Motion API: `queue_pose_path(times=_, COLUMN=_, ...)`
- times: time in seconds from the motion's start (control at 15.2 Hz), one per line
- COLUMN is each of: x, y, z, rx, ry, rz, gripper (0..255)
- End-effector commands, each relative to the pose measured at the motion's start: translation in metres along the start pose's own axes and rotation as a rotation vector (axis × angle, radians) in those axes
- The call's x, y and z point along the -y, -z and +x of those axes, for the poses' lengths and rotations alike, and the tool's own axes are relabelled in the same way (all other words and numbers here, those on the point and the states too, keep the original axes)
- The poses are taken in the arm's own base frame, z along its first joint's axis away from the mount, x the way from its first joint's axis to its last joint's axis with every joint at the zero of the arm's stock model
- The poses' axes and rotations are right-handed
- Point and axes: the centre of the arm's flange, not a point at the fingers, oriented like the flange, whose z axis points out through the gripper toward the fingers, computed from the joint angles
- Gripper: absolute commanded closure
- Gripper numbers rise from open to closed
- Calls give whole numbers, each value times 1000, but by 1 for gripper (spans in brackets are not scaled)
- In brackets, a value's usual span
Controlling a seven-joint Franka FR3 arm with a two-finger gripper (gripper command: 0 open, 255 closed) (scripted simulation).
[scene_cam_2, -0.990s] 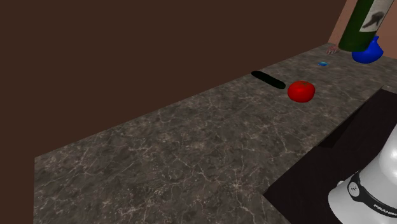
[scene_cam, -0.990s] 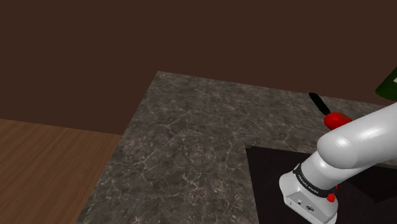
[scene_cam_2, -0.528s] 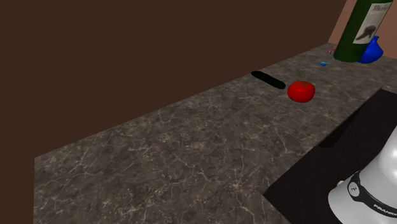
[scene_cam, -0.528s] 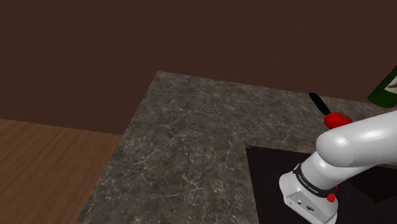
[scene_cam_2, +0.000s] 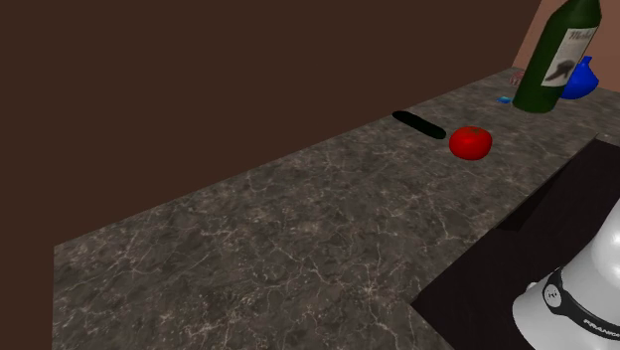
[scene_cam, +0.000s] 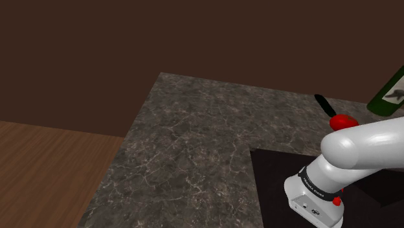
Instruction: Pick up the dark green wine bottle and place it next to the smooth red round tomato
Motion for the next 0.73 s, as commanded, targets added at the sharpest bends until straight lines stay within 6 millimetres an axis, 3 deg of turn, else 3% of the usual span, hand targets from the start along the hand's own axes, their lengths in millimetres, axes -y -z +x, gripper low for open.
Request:
queue_pose_path(times=0.0, x=0, y=-11, z=-1, rx=0, ry=0, rz=-1, gripper=255)
queue_pose_path(times=0.66, x=2, y=-64, z=-7, rx=0, ry=0, rz=-1, gripper=255)
